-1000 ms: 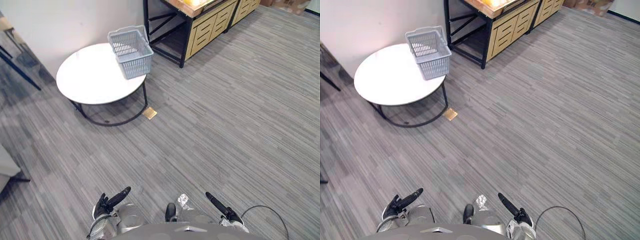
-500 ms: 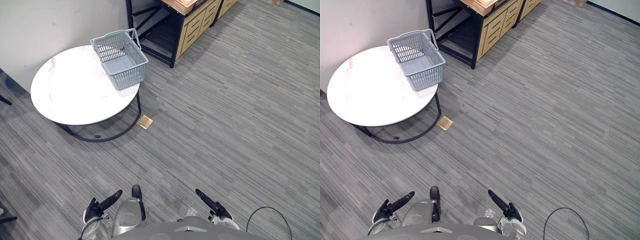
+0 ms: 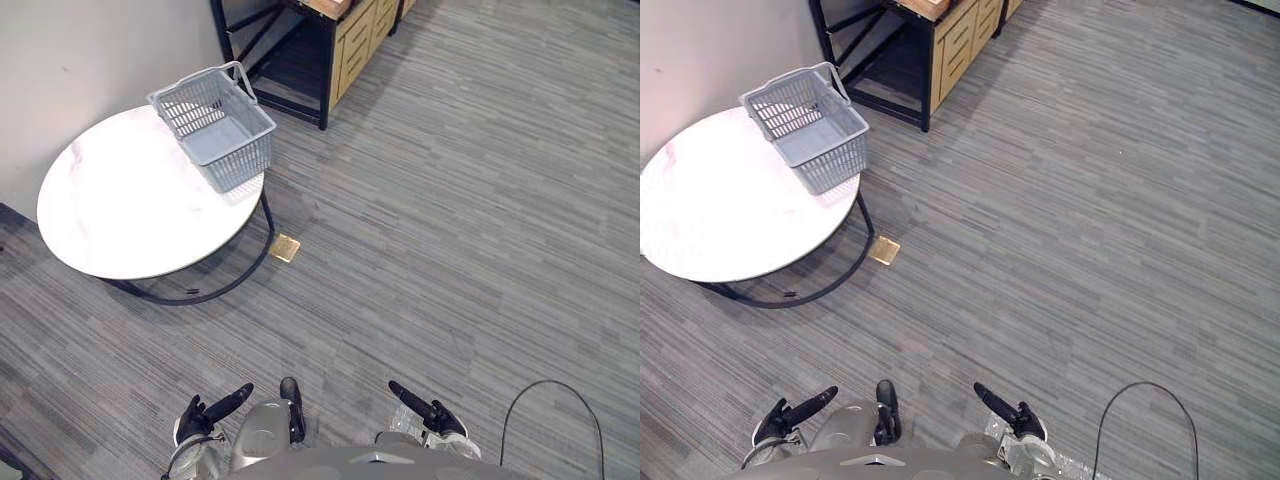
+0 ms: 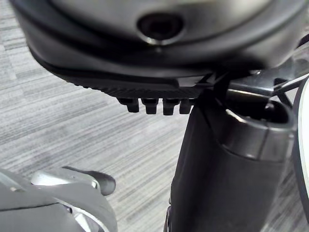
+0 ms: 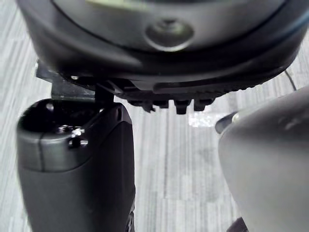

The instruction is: Pick vegetable in the basket

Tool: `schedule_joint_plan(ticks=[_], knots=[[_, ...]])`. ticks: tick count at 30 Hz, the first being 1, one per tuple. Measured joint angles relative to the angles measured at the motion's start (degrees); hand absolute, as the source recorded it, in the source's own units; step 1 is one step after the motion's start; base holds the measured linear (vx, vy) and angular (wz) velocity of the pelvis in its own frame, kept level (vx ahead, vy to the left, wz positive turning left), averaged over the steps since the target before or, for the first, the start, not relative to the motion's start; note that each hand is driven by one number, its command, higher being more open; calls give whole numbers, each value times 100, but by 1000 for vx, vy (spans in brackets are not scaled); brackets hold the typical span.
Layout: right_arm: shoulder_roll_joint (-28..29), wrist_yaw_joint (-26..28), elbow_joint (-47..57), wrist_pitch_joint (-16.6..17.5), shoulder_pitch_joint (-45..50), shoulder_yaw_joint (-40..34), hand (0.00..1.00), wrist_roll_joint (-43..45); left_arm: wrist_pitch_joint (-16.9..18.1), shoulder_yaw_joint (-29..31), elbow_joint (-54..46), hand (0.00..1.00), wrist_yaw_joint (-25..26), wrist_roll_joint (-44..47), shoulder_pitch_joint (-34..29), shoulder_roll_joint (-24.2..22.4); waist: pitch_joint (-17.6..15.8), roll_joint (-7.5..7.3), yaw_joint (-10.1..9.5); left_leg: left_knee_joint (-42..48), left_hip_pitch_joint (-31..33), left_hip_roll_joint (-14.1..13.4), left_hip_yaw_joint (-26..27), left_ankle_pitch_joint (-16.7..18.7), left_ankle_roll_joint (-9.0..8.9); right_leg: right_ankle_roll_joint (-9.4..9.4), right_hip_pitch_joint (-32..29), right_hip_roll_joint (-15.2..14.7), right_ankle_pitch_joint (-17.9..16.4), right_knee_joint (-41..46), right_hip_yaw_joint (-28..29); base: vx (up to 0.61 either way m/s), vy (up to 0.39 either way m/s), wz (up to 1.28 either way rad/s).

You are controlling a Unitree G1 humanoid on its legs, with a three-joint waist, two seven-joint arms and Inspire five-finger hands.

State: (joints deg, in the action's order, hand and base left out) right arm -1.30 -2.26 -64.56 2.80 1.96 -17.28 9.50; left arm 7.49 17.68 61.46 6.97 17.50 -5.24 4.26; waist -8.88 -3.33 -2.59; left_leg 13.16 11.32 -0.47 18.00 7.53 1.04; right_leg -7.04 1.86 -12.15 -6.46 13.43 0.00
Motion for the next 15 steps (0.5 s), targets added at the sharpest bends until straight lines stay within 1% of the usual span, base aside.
schedule_joint_plan(ticks=[1,3,4,5,6,7,8,9,10,11,12,13,14,15], knots=[[-4,5,5,1,-1,-6,100,1,0,1,0,100,3,2,-5,-11,5,7,2,-40,-48,24,-28,1,5,-32,-84,-5,25,219,6,140,92,19],[-2,13,9,4,8,-28,100,5,0,2,-2,100,4,4,-66,-45,11,-2,5,-76,-279,113,-81,76,93,7,-223,-54,66,951,23,171,89,17],[-3,13,13,5,13,-40,100,7,0,1,-2,100,1,3,-92,-46,16,-3,5,-72,-342,142,-94,111,126,-9,-289,-77,87,1198,27,211,90,17],[1,18,27,11,22,-113,100,11,-1,1,-1,100,-1,3,-137,-50,15,0,24,-26,-507,199,-130,165,205,17,-402,-132,193,1725,35,241,94,24],[18,21,28,13,22,-227,100,23,-1,-3,1,100,-8,1,-196,-57,21,40,80,20,-650,234,-186,247,291,8,-529,-173,387,2268,29,245,89,32],[43,21,28,13,22,-280,100,24,-2,-2,4,100,-11,0,-220,-59,18,78,127,70,-697,235,-213,292,336,-16,-588,-179,442,2532,26,249,60,39],[73,28,42,37,21,-351,100,22,-3,-2,15,100,-11,0,-230,-56,15,80,146,100,-835,250,-270,370,389,-48,-723,-153,457,3032,-27,238,20,31],[73,38,44,38,13,-381,100,24,-4,-10,33,100,-13,1,-227,-57,6,81,127,51,-1024,254,-317,423,390,-3,-880,-144,391,3446,-203,230,1,24],[73,43,50,40,9,-407,100,26,-6,-17,48,100,-15,-1,-229,-56,1,89,130,15,-1129,251,-344,447,377,93,-961,-135,321,3659,-365,210,-32,12],[74,45,80,42,7,-410,100,36,-7,-88,62,100,-12,-1,-254,-50,-15,109,134,-112,-1372,228,-360,466,355,248,-1108,-101,141,3931,-641,220,-85,7],[61,56,142,45,4,-408,100,43,-7,-147,71,100,-19,-4,-275,-54,-49,159,142,-242,-1629,171,-378,488,315,273,-1225,-54,-142,4030,-896,204,-105,5],[51,63,172,51,4,-404,100,45,-7,-168,89,100,-24,-6,-277,-60,-58,187,153,-279,-1731,121,-386,503,289,302,-1291,-39,-289,4010,-1026,180,-145,6],[44,71,238,60,1,-393,100,45,-7,-177,98,100,-33,-8,-279,-88,-77,242,189,-339,-1882,-16,-426,551,203,373,-1420,47,-516,3796,-1196,142,-173,15],[44,73,258,98,-22,-391,100,78,-5,-178,99,100,-65,-9,-282,-97,-82,279,250,-344,-1940,-175,-506,607,101,388,-1563,167,-679,3346,-1261,155,-194,19]])
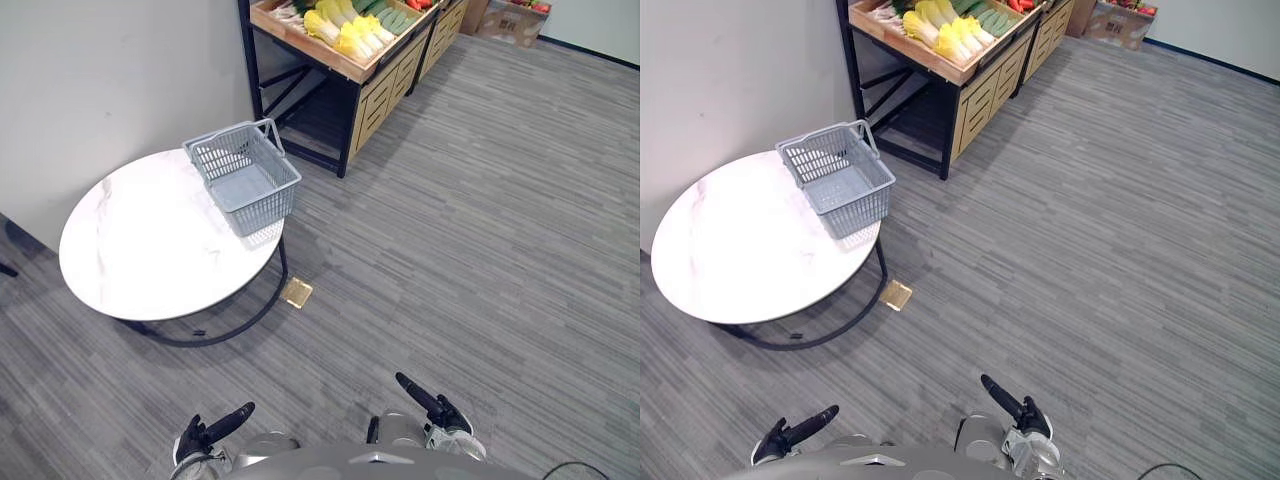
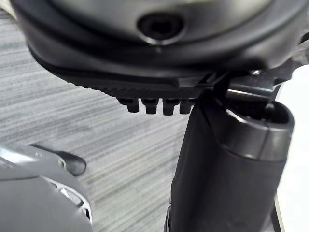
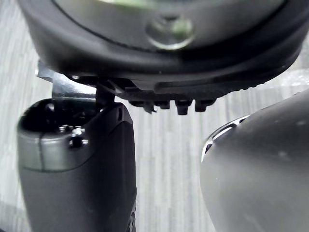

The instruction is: Pick vegetable in the basket

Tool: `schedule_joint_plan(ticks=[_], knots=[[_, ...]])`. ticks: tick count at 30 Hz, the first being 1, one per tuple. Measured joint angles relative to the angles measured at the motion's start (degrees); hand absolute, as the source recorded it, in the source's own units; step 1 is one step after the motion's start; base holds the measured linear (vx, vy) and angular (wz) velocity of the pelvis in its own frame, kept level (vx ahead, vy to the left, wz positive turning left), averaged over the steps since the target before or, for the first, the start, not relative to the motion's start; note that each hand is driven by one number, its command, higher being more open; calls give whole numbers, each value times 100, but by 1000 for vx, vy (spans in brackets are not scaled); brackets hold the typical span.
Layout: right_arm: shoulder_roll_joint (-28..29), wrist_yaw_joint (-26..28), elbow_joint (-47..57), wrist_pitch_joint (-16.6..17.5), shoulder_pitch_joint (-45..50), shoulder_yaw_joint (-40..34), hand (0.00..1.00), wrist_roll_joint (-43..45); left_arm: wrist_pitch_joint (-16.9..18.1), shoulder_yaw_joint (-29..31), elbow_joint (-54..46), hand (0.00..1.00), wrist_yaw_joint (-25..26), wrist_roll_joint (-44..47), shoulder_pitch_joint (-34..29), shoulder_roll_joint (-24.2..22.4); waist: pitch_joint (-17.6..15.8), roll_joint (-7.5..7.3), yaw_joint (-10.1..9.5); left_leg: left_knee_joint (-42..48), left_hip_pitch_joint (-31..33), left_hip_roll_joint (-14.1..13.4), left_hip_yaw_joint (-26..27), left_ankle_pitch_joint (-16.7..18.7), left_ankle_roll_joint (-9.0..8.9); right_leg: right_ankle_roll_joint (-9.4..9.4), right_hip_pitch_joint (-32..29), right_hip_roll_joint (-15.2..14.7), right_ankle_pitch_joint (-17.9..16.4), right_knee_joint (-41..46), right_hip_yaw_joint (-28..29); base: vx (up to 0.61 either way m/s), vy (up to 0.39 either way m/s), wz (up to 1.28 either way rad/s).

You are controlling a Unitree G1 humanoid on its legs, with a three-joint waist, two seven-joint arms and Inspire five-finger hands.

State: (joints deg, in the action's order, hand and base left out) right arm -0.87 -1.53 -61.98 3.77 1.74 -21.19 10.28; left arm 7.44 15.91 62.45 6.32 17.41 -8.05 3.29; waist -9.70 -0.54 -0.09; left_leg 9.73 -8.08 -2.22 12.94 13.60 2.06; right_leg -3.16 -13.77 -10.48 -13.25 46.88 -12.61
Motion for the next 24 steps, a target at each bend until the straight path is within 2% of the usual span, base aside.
schedule_joint_plan(ticks=[1,2,3,4,5,6,7,8,9,10,12,14,16,17,19,21,22,23,24], knots=[[1,1,0,7,-20,1,100,52,0,0,1,100,-21,0,-3,1,-12,11,25,-6,-32,-84,-38,28,-71,8,-60,77,-5,-293,23,183,-244,23],[5,-2,-1,15,-26,-6,100,198,0,6,1,100,-44,2,24,0,-25,26,40,-9,-89,-258,-100,106,-217,-32,-184,194,24,-960,82,171,-224,15],[3,-5,4,17,-32,-11,100,213,0,11,4,100,-44,2,49,-1,-36,29,33,-18,-130,-340,-124,151,-288,-92,-239,266,81,-1350,169,253,-322,20],[-3,-19,37,21,-35,-11,100,272,-1,22,21,100,-41,2,70,-3,-103,38,31,-66,-276,-492,-194,268,-432,-266,-253,375,279,-2184,372,308,-363,27],[0,-35,45,25,-13,-11,100,358,0,70,25,100,-42,1,69,-3,-122,14,34,-133,-416,-590,-289,374,-608,-317,-225,376,621,-3003,551,338,-386,34],[-1,-41,46,21,-8,-37,100,391,1,93,35,100,-33,-1,73,-9,-139,10,35,-171,-515,-643,-358,433,-705,-365,-177,362,1096,-3231,585,413,-405,45],[-58,-46,62,-2,-26,-94,100,393,-10,154,161,100,-29,-2,136,-69,-190,105,37,-321,-713,-793,-504,486,-760,-213,-3,498,1413,-3160,374,433,-364,45],[-115,-58,99,8,-45,-84,100,349,-10,269,175,100,-72,-5,194,-153,-230,231,38,-306,-719,-793,-697,376,-774,-118,-51,533,1198,-2907,315,486,-382,53],[-116,-75,195,42,-31,-133,100,361,19,399,103,100,-77,-10,180,-292,-311,220,56,-292,-754,-740,-752,158,-797,-18,-197,452,780,-2253,241,357,-271,37],[-116,-75,215,34,-27,-138,100,363,18,453,91,100,-77,-11,188,-302,-309,222,65,-304,-773,-739,-774,106,-812,-7,-221,429,712,-2126,224,356,-256,38],[-146,-60,221,-3,-25,-99,100,356,7,715,59,100,-46,-22,202,-408,-301,235,103,-389,-943,-798,-922,-184,-875,111,-252,348,226,-1482,135,368,-237,35],[-153,-52,223,-4,-36,-67,100,342,3,766,-16,100,-44,-51,205,-484,-271,283,126,-365,-925,-934,-1017,-272,-945,208,-219,394,30,-1361,4,313,-193,32],[-137,-58,239,-22,-40,-57,100,320,-5,764,-110,100,-59,-233,217,-504,-215,293,116,-31,-700,-1037,-1129,-380,-1055,273,-150,470,-13,-1447,-72,328,-181,27],[-129,-65,271,-53,-25,-56,100,293,-12,757,-129,100,-58,-241,265,-521,-208,276,122,483,-452,-1049,-1261,-467,-1198,292,39,471,-25,-1622,-152,291,-150,33],[-110,-77,331,-105,44,-31,100,286,-27,811,-182,100,-60,-236,330,-572,-204,274,140,1718,76,-1052,-1451,-721,-1309,281,458,470,-34,-1948,-279,209,-116,28],[-67,-78,478,-92,159,119,100,151,-26,938,-256,100,-60,-232,326,-566,-206,250,117,3287,652,-1165,-1342,-1665,-1271,294,1074,517,-45,-2395,-300,183,-95,-1],[-62,-77,489,-85,186,132,100,139,-25,967,-257,100,-60,-231,321,-571,-202,233,107,3655,777,-1262,-1207,-1711,-1216,302,1206,534,-50,-2505,-297,204,-60,-18],[-56,-99,441,-80,197,99,100,141,-25,966,-264,100,-81,-229,324,-575,-171,281,75,4431,1091,-1529,-694,-1298,-926,308,1524,573,-54,-2722,-253,168,-14,-17],[-55,-121,411,-84,199,79,100,142,-25,966,-283,100,-88,-230,324,-571,-173,275,57,4565,1175,-1579,-497,-1087,-791,307,1644,564,-53,-2805,-211,166,13,-22]])
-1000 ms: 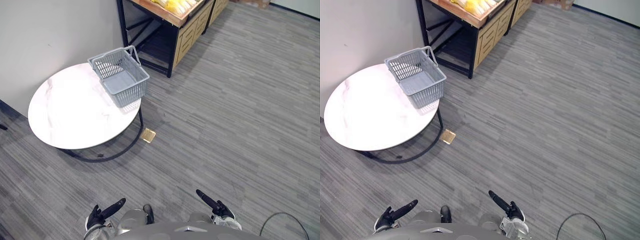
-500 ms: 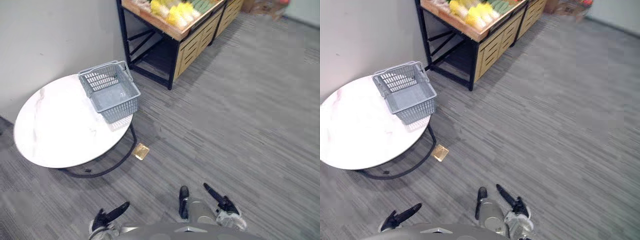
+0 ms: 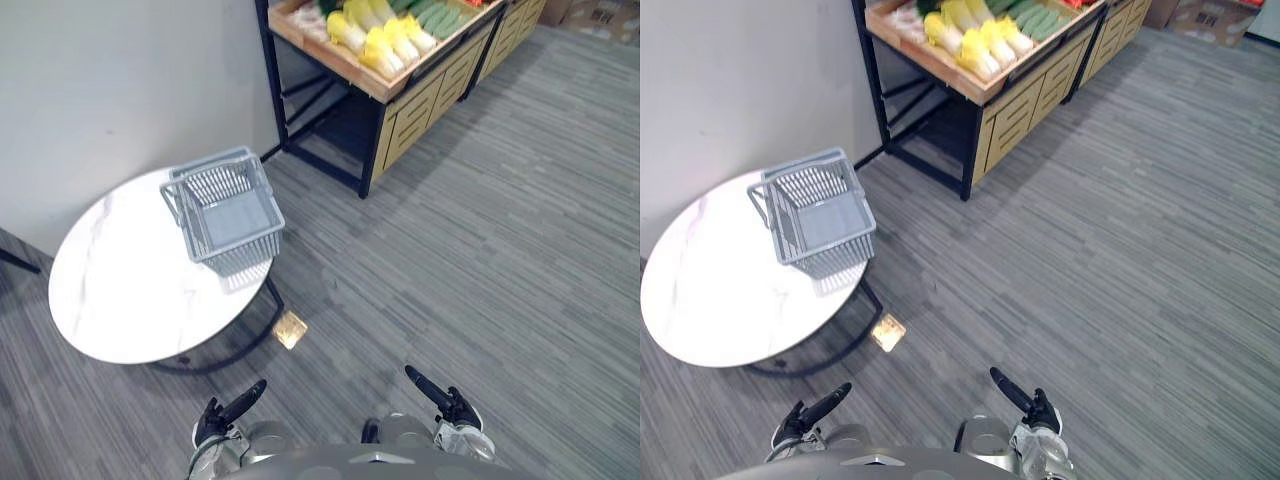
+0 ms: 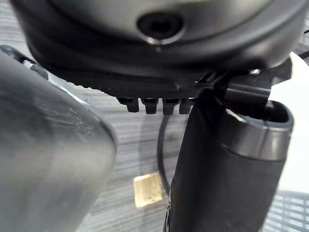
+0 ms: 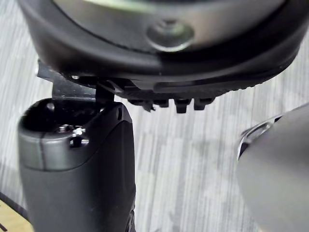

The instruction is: Pick vegetable in the basket

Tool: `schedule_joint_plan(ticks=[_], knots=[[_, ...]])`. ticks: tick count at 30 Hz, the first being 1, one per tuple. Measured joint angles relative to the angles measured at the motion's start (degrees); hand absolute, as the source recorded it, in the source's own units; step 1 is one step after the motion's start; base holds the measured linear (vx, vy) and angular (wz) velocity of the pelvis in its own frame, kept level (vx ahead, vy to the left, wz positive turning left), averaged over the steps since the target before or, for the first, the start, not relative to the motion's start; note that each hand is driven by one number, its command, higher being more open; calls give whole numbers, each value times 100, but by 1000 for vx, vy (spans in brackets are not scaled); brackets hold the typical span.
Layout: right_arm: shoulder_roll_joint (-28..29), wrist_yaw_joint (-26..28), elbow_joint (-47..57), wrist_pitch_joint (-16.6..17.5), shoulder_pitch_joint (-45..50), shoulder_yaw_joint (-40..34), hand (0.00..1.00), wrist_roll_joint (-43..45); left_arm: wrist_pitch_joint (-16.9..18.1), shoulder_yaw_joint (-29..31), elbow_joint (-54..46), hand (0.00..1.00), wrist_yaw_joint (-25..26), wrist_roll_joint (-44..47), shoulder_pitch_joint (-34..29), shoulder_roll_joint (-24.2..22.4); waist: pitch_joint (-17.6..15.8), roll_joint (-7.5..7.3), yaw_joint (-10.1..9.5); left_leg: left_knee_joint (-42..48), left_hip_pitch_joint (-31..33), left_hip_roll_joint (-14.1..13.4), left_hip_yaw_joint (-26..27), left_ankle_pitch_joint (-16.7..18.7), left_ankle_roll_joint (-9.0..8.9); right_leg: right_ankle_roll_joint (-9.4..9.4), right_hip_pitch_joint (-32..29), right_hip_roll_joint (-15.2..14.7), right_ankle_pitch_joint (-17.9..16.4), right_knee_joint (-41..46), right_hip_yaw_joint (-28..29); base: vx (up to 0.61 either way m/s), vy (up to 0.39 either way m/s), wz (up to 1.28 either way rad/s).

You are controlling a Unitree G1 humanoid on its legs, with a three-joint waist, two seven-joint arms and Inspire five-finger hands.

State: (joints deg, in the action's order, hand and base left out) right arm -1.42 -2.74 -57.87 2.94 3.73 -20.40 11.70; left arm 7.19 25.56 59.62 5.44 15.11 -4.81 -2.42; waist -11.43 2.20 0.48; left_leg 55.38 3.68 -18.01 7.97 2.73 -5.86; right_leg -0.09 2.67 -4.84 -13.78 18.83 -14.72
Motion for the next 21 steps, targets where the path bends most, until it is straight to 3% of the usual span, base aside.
schedule_joint_plan(ticks=[1,2,4,5,6,7,9,13,18,21], knots=[[12,-13,-55,0,4,-74,100,-1,9,2,-2,100,-3,2,-7,5,-9,-18,-40,62,68,-65,310,272,110,-16,193,-32,10,-127,87,133,72,-16],[22,-27,-172,-4,-10,-180,100,33,21,2,-4,100,-16,19,-9,30,-13,-53,-46,-65,192,-68,586,567,119,-62,414,-119,37,-253,109,128,92,-14],[10,-43,-279,-1,-17,-241,100,41,25,-11,-14,100,-39,22,-8,68,-10,-92,-56,-660,308,-1,906,778,77,-150,618,-273,87,-328,168,162,175,-14],[-3,-37,-316,5,-16,-259,100,40,25,-47,-10,100,-47,15,-9,72,-6,-96,-51,-1872,350,189,1059,695,80,-325,689,-409,76,-335,264,215,350,-23],[-66,-26,-330,-2,-17,-258,100,33,29,-131,35,100,-52,12,-18,49,42,-60,-63,-2942,313,407,1036,475,62,-669,644,-401,-118,-300,454,169,324,-13],[-14,-20,-364,-20,-43,-237,100,32,17,-180,66,100,-56,8,21,132,35,-88,-51,-3196,189,580,1009,530,53,-762,605,-500,-217,-322,626,128,270,16],[102,23,-501,-52,-30,-130,100,4,11,-353,59,100,-41,9,44,371,103,-475,-40,-3772,150,1058,986,259,198,-728,593,-578,-214,-720,948,101,118,48],[89,18,-587,-26,-44,-157,100,-17,6,-403,92,100,33,10,16,421,84,-468,-63,-4053,-49,1227,1029,184,262,-738,875,-636,150,-1112,996,94,73,14],[-5,47,-664,-11,-104,-209,100,-220,-3,-533,298,100,30,1,-22,513,144,-355,-34,-4760,-341,1266,1306,-114,212,-735,714,-608,330,-1232,1192,14,-8,-27],[-12,9,-730,-22,-100,-252,100,-226,-2,-709,298,100,22,1,-13,595,134,-439,-27,-5069,-425,1338,1358,-232,209,-744,642,-621,335,-1274,1201,4,-7,-14]])
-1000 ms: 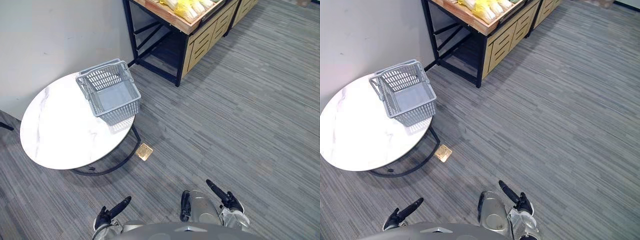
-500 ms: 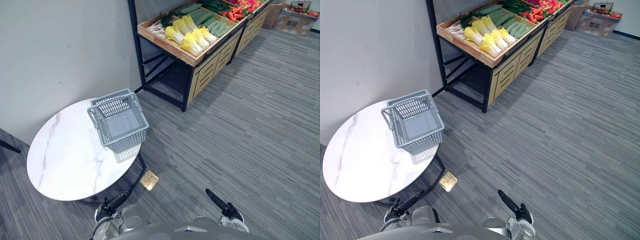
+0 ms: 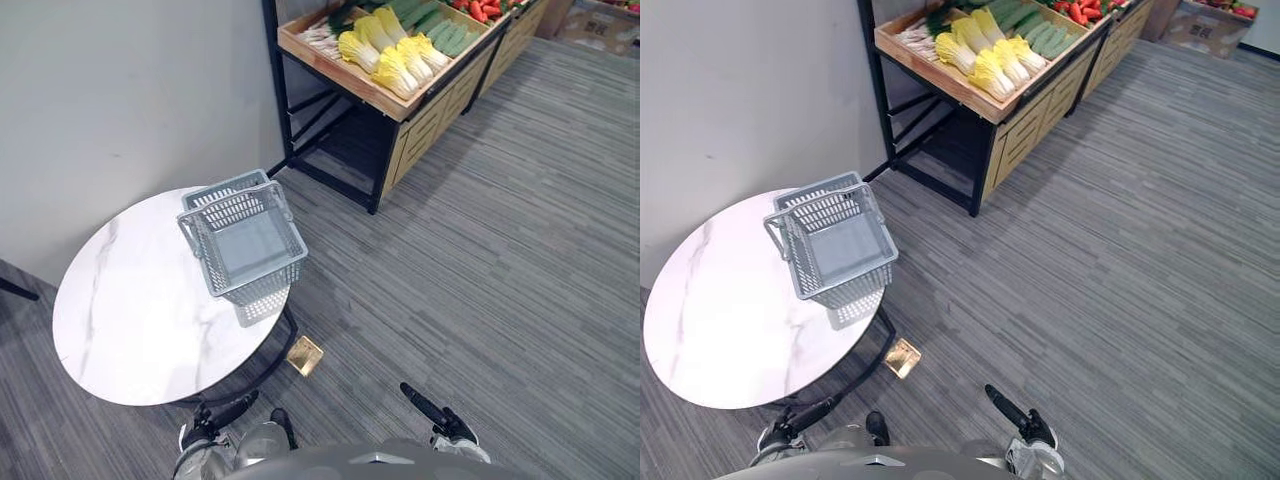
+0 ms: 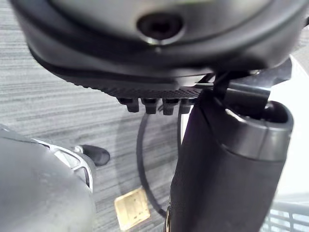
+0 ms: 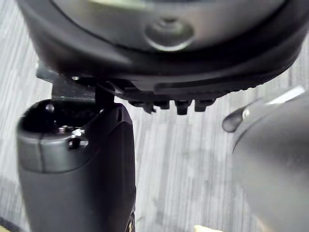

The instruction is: Pick vegetable in the basket

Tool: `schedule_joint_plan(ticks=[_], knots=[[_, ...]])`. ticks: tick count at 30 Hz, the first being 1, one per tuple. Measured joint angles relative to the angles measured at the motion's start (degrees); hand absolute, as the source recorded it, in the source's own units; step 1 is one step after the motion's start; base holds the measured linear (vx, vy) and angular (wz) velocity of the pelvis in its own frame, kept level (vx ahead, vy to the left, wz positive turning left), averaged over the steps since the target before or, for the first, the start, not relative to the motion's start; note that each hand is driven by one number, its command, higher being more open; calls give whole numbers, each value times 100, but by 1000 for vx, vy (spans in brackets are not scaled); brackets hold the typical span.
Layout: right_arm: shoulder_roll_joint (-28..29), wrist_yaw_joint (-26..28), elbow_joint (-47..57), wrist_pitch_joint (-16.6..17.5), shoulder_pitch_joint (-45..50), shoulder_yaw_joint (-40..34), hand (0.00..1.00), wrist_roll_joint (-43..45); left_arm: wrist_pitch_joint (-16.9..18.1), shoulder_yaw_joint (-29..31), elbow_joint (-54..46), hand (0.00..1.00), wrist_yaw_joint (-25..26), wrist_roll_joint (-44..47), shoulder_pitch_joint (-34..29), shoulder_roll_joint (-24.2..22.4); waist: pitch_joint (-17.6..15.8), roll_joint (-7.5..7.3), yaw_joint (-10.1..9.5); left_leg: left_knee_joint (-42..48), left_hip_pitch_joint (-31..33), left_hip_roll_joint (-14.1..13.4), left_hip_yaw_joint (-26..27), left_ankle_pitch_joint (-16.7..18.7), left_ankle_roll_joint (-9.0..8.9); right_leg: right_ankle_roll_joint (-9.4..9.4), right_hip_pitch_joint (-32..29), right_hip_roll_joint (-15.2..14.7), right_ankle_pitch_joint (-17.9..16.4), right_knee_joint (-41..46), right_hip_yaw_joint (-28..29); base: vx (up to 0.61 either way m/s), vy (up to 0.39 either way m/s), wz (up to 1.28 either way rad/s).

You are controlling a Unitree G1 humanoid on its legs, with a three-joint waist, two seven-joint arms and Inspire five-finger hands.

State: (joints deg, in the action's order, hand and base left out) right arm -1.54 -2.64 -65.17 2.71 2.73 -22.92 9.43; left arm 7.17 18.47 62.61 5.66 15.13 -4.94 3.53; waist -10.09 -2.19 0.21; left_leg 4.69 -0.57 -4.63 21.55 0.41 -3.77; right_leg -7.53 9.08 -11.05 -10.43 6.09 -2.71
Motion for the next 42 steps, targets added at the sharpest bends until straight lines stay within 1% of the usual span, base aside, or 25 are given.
schedule_joint_plan(ticks=[4,5,7,8,9,11,12,14,16,17,18,19,20,21,22,23,24,26,27,30,31,34,37,39,42], knots=[[19,-32,-44,-74,69,1,100,-16,8,-77,-6,100,-9,11,16,79,4,-153,-8,-102,-11,137,3,90,85,-11,-29,-131,0,49,-34,37,30,1],[26,-25,-51,-84,98,0,100,-14,9,-77,-3,100,-3,22,13,83,22,-130,-6,-114,-26,179,-12,168,102,-21,-136,-149,5,336,-37,84,89,6],[4,-8,-49,-88,129,15,100,-12,9,-104,27,100,17,23,4,89,23,-120,-1,-198,-170,215,-137,211,179,-50,-599,-186,22,1565,-77,73,94,19],[14,-9,-44,-88,165,19,100,-11,8,-151,31,100,18,30,3,112,17,-140,-1,-189,-216,229,-208,243,213,-140,-739,-218,80,2009,-83,96,101,57],[50,-11,-34,-80,288,52,100,-10,8,-242,33,100,-3,30,-3,193,29,-206,-6,-115,-308,299,-421,304,227,-338,-987,-301,329,2851,-31,152,115,85],[114,-5,-20,-73,475,-11,100,32,10,-298,39,100,0,25,-16,190,30,-213,18,91,-408,331,-878,473,354,-292,-1283,-286,946,3909,197,213,84,116],[115,-3,7,-65,535,-8,100,31,9,-295,38,100,7,22,-14,191,30,-207,31,154,-404,329,-994,546,392,-257,-1340,-264,801,4091,262,187,47,106],[106,17,121,-28,522,19,100,58,8,-216,44,100,22,18,-97,184,24,-153,0,211,-458,339,-1332,723,471,-36,-1780,-250,140,4373,266,161,39,76],[74,57,175,33,552,18,100,229,7,-122,44,100,42,15,-247,130,23,-69,15,212,-560,274,-1490,757,412,105,-1957,-194,26,3970,303,204,-26,52],[37,70,230,31,599,-7,100,286,2,38,46,100,52,11,-326,29,24,49,13,203,-648,156,-1608,822,365,130,-2021,-66,10,3423,334,281,-125,69],[0,64,320,34,676,-7,100,284,3,242,44,100,82,3,-461,-122,49,197,14,208,-711,-38,-1778,899,266,110,-2081,219,24,2623,524,285,-195,65],[5,57,351,35,709,-1,100,279,2,314,45,100,101,-2,-498,-169,74,209,11,218,-698,-73,-1826,924,216,67,-2062,310,62,2286,626,237,-204,80],[50,39,392,34,765,16,100,274,-7,513,23,100,118,-22,-541,-203,105,134,2,263,-693,-70,-1912,984,113,-99,-2031,340,269,1662,709,235,-258,78],[173,0,391,30,794,24,100,270,-1,644,-54,100,128,-21,-575,-193,143,-32,-7,313,-709,27,-1925,1035,30,-216,-1978,223,745,1379,680,195,-241,82],[236,-23,391,29,862,24,100,274,12,732,-98,100,148,-15,-611,-176,192,-161,-4,325,-730,89,-1927,1085,-50,-174,-1955,146,867,1318,621,286,-356,56],[119,10,372,-4,863,43,100,271,-1,819,-48,100,188,3,-623,-291,235,-28,-108,391,-783,-67,-1951,1192,-216,-44,-1772,171,516,1290,407,291,-368,49],[-44,8,419,20,872,45,100,262,12,858,-71,100,179,3,-625,-462,321,228,-135,408,-702,-309,-1887,1200,-297,25,-1660,346,495,1096,154,280,-341,43],[-155,-28,415,30,852,43,100,238,28,884,-77,100,165,7,-616,-594,397,431,-133,268,-699,-443,-1907,1110,-421,74,-1562,462,477,973,-57,143,-183,50],[-191,-19,396,25,814,58,100,214,39,882,-71,100,163,18,-613,-612,419,465,-133,122,-712,-519,-1932,996,-465,112,-1511,527,461,920,-175,90,-141,46],[-228,-8,277,34,693,101,100,207,37,883,-61,100,159,25,-595,-585,400,416,-150,-139,-760,-620,-1946,818,-506,221,-1405,630,535,694,-315,70,-132,24],[-215,-25,210,33,629,95,100,221,37,878,-23,100,160,29,-591,-530,399,353,-150,-235,-780,-621,-1945,754,-498,241,-1388,648,567,617,-323,11,-40,1],[-183,-70,66,34,475,-122,100,274,24,818,36,100,176,45,-574,-415,423,269,-141,-336,-784,-589,-1857,743,-503,221,-1306,691,798,252,-239,-10,24,-13],[-81,-101,60,-39,409,-748,100,303,20,738,37,100,200,44,-570,-273,438,124,-119,-393,-791,-497,-1793,733,-485,172,-1191,638,1039,-129,-153,-24,80,-12],[-307,-344,121,-120,197,-1336,100,388,19,674,24,100,249,45,-581,-172,457,8,-37,-397,-791,-389,-1705,736,-455,133,-1171,561,1149,-276,-34,-34,78,-15],[-620,-665,866,-188,59,-1474,100,460,19,659,-14,100,255,47,-588,-140,449,1,48,-394,-790,-311,-1628,749,-431,108,-1221,517,1207,-327,104,-39,62,-23]])
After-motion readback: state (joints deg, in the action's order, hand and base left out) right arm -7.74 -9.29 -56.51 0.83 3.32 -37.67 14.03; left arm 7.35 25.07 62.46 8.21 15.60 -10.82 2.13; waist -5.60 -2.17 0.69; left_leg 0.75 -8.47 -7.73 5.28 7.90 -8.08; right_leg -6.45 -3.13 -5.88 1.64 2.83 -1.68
